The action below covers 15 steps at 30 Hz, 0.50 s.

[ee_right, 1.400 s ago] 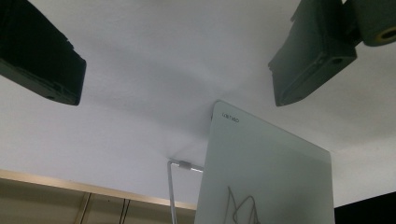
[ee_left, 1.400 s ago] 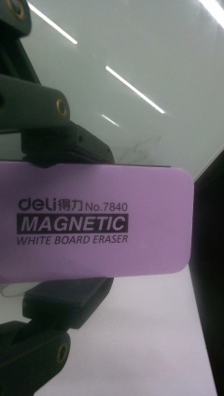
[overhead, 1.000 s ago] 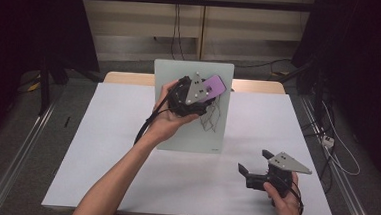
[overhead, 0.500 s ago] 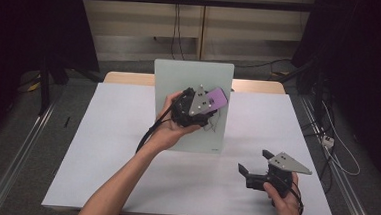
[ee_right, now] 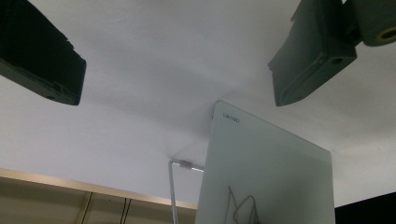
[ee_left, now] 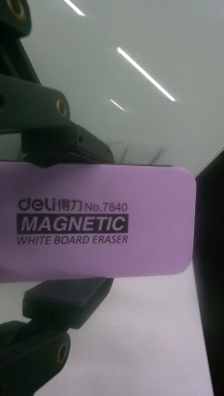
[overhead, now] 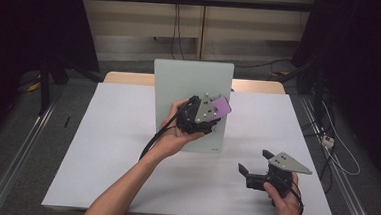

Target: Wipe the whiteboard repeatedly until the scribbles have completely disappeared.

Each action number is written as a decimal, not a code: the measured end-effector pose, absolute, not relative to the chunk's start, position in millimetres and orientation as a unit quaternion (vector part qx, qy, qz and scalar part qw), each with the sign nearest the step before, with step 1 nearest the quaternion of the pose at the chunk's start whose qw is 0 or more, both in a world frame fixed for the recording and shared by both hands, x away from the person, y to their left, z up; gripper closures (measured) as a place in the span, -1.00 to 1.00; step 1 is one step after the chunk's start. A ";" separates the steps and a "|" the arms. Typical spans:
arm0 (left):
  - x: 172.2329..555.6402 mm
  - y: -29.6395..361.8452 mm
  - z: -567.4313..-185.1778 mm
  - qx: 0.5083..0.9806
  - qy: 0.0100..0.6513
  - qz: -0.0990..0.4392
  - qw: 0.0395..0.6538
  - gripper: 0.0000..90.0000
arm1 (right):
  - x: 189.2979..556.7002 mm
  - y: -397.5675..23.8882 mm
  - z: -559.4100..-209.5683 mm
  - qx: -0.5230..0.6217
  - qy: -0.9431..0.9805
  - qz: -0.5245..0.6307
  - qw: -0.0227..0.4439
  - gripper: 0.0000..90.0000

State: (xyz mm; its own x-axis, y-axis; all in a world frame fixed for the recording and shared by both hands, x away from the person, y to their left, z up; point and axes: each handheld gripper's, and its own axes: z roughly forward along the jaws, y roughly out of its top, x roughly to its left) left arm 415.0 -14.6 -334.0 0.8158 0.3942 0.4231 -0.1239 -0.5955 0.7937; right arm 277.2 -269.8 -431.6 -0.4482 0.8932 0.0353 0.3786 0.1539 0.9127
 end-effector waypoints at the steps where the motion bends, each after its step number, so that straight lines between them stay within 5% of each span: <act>1: 416.3 -14.1 -330.6 0.843 0.080 0.295 0.443 -0.09 | 277.1 -269.8 -431.6 0.448 0.709 0.471 0.274 -0.94; 15: 418.8 -11.5 -308.2 0.831 0.053 0.387 0.396 -0.09 | 276.9 -268.9 -431.4 0.448 0.708 0.472 0.273 -0.94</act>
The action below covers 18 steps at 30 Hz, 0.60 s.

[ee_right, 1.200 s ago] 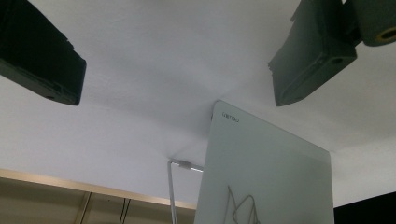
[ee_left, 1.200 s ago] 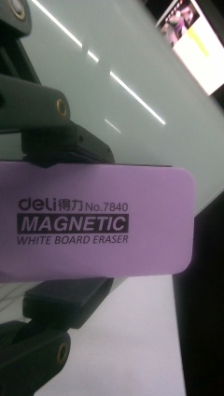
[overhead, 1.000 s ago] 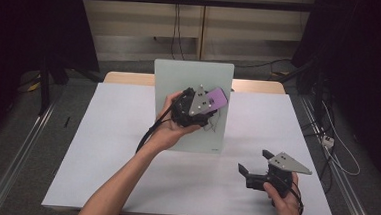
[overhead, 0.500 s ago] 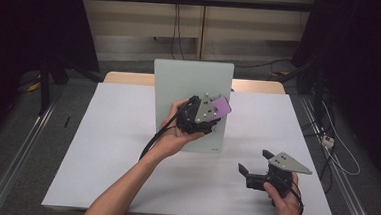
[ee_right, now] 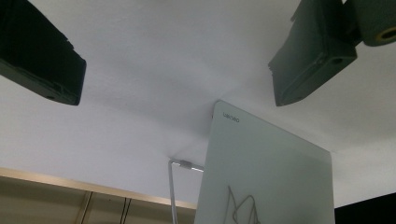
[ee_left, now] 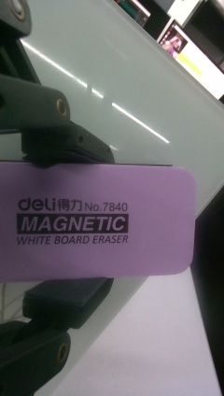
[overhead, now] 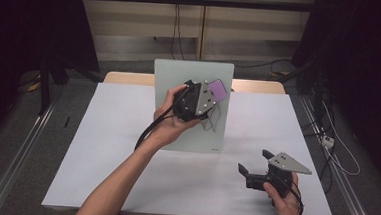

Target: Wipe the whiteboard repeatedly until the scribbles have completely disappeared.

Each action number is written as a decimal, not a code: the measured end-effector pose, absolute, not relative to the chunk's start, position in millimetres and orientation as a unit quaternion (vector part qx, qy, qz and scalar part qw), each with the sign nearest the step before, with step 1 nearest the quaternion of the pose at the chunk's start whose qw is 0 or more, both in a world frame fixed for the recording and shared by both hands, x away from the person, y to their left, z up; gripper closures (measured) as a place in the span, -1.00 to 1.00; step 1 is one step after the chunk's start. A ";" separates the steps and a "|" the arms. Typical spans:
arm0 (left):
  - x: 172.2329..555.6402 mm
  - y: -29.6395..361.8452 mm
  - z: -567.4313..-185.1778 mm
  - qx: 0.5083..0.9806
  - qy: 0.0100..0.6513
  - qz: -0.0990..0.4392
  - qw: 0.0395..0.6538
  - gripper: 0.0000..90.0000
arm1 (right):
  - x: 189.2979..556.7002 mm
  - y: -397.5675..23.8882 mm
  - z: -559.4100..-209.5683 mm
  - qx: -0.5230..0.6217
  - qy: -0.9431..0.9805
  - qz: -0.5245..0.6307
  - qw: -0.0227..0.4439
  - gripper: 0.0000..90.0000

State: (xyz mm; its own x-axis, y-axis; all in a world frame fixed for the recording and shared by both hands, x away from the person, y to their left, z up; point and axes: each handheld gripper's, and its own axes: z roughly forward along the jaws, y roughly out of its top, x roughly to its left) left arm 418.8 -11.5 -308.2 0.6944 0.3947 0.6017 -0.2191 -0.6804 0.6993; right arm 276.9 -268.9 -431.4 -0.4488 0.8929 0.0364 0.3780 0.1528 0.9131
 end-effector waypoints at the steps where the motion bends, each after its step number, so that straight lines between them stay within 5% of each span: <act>1: 418.5 -12.1 -309.5 0.832 0.049 0.387 0.395 -0.09 | 276.8 -269.2 -431.4 0.448 0.709 0.471 0.273 -0.94; 18: 401.1 -17.8 -352.9 0.850 0.009 0.371 0.375 -0.09 | 276.7 -269.1 -431.5 0.448 0.709 0.471 0.273 -0.94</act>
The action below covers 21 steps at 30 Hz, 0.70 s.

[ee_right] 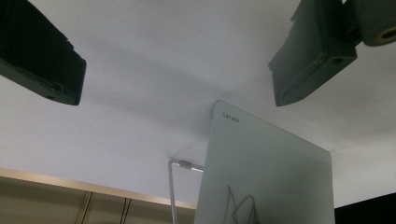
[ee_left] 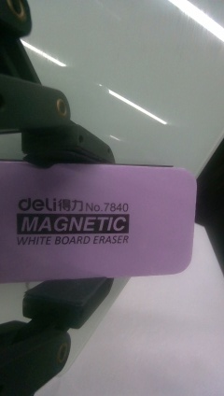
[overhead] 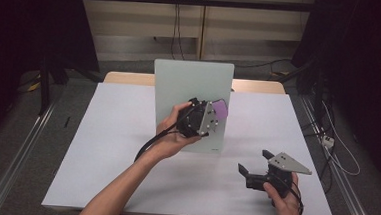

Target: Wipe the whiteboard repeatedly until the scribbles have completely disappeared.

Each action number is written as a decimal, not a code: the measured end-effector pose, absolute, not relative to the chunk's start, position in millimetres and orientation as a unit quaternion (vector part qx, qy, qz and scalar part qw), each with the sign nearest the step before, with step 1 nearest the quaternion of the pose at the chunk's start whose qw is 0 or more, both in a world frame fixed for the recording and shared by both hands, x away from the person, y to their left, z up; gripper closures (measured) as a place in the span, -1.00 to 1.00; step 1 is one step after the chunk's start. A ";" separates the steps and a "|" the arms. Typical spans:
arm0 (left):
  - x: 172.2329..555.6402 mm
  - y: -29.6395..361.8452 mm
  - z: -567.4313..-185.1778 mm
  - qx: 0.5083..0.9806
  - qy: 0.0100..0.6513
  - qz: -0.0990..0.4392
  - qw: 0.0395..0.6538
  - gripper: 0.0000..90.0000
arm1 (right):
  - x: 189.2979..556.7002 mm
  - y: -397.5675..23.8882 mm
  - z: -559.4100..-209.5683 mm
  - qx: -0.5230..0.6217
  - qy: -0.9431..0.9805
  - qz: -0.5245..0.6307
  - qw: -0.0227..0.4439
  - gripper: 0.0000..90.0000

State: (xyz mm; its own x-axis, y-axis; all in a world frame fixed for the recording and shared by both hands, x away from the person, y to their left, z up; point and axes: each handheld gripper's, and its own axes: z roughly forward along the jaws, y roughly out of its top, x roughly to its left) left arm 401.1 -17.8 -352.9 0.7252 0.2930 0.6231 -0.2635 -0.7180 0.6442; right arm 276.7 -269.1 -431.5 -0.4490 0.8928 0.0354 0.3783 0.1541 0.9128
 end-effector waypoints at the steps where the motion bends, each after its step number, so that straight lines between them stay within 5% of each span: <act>1: 400.4 -18.6 -355.3 0.853 0.006 0.364 0.375 -0.09 | 276.7 -269.2 -431.5 0.448 0.709 0.471 0.273 -0.94; 10: 401.7 -18.9 -356.5 0.859 0.018 0.332 0.388 -0.09 | 276.9 -269.4 -431.6 0.448 0.709 0.471 0.273 -0.94; 21: 422.1 0.8 -310.3 0.831 0.063 0.354 0.424 -0.09 | 277.2 -270.2 -431.8 0.448 0.709 0.472 0.273 -0.94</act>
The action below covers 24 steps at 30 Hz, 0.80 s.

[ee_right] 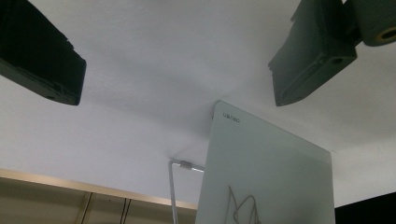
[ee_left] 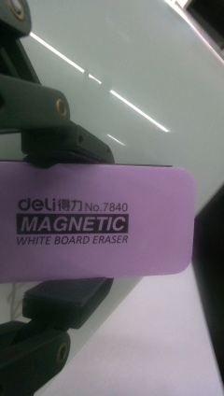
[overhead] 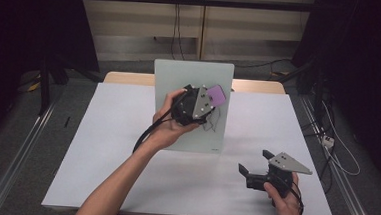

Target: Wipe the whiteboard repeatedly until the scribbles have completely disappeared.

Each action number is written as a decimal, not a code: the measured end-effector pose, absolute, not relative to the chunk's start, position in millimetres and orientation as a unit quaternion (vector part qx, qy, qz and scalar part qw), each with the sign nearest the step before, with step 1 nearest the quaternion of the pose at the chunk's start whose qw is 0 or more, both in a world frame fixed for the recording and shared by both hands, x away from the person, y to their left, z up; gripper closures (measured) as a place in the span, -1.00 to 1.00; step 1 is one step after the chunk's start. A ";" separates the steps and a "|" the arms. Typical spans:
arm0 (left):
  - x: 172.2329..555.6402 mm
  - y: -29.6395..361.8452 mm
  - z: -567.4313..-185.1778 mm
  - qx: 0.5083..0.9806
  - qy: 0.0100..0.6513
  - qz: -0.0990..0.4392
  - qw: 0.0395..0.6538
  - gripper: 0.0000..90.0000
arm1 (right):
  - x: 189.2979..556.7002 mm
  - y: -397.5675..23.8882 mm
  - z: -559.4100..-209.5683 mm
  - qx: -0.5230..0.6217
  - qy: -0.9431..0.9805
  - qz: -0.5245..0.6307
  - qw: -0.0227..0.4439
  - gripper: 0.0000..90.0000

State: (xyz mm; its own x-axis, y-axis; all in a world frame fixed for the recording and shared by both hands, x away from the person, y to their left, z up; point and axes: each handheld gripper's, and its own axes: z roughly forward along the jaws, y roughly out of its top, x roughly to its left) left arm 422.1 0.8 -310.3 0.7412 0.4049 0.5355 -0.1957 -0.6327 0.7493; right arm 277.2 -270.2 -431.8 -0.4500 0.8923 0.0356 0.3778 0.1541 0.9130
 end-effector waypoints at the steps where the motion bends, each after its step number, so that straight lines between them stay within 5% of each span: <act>1: 422.9 1.9 -310.2 0.832 0.062 0.351 0.426 -0.09 | 277.3 -270.1 -431.8 0.448 0.709 0.472 0.273 -0.94; 24: 396.2 -21.4 -375.6 0.871 0.012 0.300 0.390 -0.09 | 276.8 -269.9 -431.6 0.447 0.709 0.471 0.274 -0.94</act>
State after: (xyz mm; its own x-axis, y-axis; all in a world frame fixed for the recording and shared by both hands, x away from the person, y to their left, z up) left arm 396.2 -21.4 -375.6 0.8201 0.2537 0.5129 -0.2135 -0.6959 0.6856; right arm 276.8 -269.9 -431.6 -0.4495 0.8927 0.0324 0.3751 0.1557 0.9138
